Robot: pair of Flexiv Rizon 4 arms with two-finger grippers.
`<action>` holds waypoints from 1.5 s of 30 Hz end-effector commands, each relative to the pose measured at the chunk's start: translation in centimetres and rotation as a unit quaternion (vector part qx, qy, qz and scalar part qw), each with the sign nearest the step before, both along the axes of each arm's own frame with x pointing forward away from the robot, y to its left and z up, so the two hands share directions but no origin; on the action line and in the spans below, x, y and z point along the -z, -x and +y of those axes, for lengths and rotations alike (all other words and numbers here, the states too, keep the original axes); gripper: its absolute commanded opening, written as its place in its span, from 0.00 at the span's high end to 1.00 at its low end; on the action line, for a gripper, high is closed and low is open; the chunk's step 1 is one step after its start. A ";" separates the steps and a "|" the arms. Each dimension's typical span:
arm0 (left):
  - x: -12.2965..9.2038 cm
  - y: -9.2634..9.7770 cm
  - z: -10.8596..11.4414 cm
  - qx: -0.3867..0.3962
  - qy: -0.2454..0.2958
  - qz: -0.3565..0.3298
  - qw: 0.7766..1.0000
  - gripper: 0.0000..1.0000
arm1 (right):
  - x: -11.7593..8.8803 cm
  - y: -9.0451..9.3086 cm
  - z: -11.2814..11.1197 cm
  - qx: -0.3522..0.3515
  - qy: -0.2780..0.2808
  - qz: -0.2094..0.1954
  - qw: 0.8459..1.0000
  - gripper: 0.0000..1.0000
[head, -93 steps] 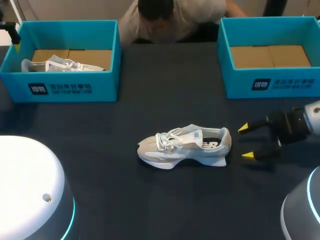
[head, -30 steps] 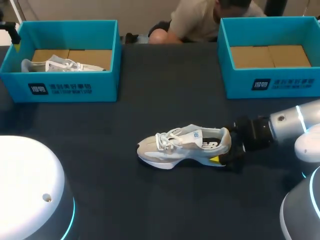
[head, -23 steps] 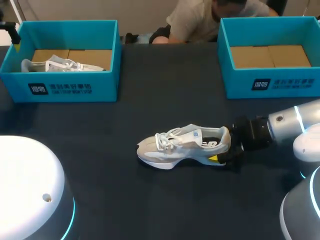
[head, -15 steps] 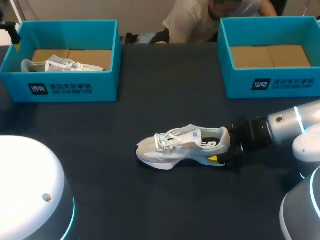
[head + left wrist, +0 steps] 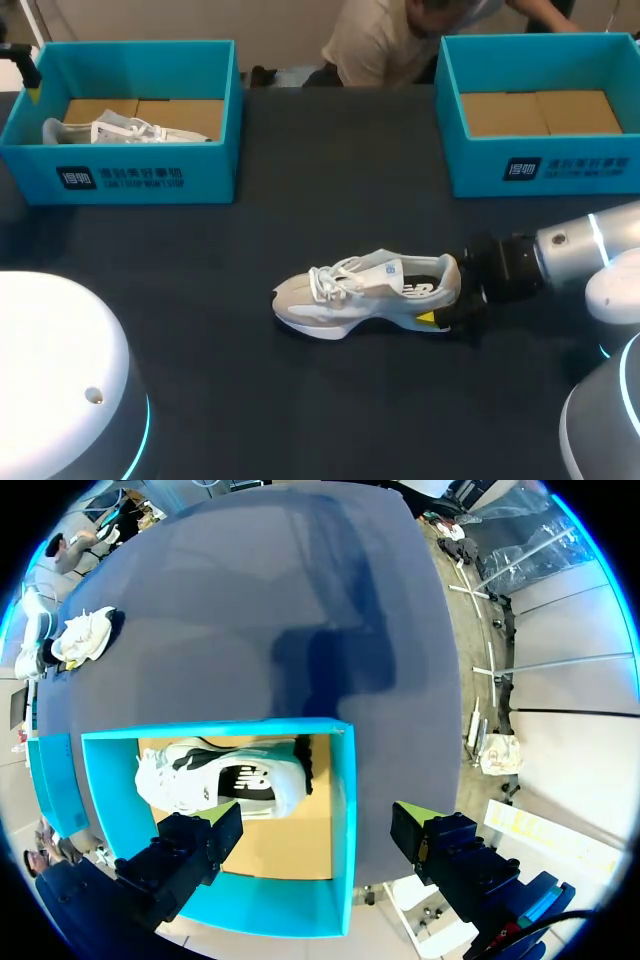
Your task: Take the shoe out of the shoebox, open the shoe tongue, remove and reinsert the insole, then place the shoe into the shoebox
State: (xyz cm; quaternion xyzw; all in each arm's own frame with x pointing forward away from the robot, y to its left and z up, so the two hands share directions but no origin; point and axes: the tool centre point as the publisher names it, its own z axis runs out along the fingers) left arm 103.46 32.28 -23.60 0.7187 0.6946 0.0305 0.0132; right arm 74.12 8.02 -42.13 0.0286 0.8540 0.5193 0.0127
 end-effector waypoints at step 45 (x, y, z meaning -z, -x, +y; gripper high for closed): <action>-6.4 10.2 -17.3 -0.398 0.025 -0.057 0.915 0.00 | 0.1 0.1 0.2 0.001 0.001 0.000 1.000 1.00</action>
